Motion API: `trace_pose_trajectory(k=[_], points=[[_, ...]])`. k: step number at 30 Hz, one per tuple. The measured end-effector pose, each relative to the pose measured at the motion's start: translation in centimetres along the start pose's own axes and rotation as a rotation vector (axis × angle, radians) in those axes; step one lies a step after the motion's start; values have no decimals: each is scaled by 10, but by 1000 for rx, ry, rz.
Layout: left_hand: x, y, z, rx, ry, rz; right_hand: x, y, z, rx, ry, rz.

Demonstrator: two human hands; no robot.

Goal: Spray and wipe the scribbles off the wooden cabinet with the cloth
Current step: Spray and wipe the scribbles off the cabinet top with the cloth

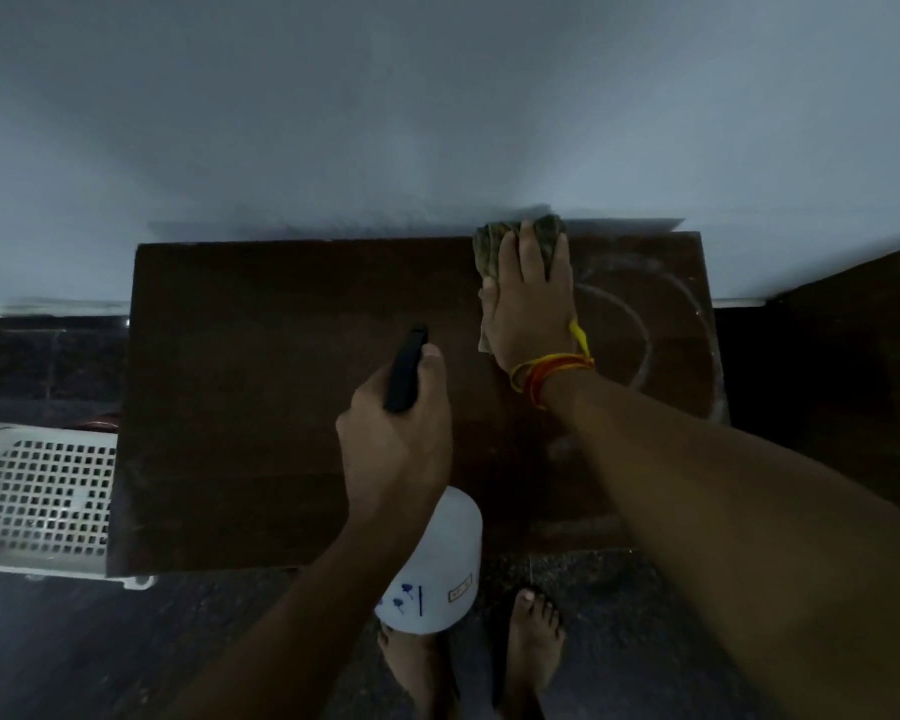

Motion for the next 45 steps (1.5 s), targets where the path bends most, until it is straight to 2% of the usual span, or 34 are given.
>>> trace_pose_trajectory(k=[6, 15, 23, 27, 31, 34, 38, 40, 45], points=[[-7, -3, 2, 3, 2, 6, 0, -62, -10, 39, 21, 1], [5, -10, 3, 7, 14, 11, -11, -14, -5, 23, 1, -59], [1, -29, 7, 3, 15, 1, -7, -129, -34, 43, 86, 13], [3, -35, 9, 6, 23, 39, -9, -114, -36, -12, 74, 10], [8, -45, 10, 6, 49, 82, -11, -93, -28, 23, 65, 19], [9, -51, 9, 2, 51, 77, -12, -118, -31, -6, 101, 64], [6, -58, 7, 8, 42, 81, -2, -189, -32, 108, 119, 5], [4, -60, 6, 7, 37, 83, -2, -212, -37, 98, 113, 21], [7, -65, 5, -1, 60, 122, 1, -193, -33, 96, 118, -39]])
Point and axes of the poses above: each hand's wrist, its own y-axis towards the middle knuckle, its own z-axis out of the palm, x = y × z, the point moved 6 cm from there along y, towards the middle knuckle, and after that the axes turned 12 degrees about -x, right-handed, at the moved point
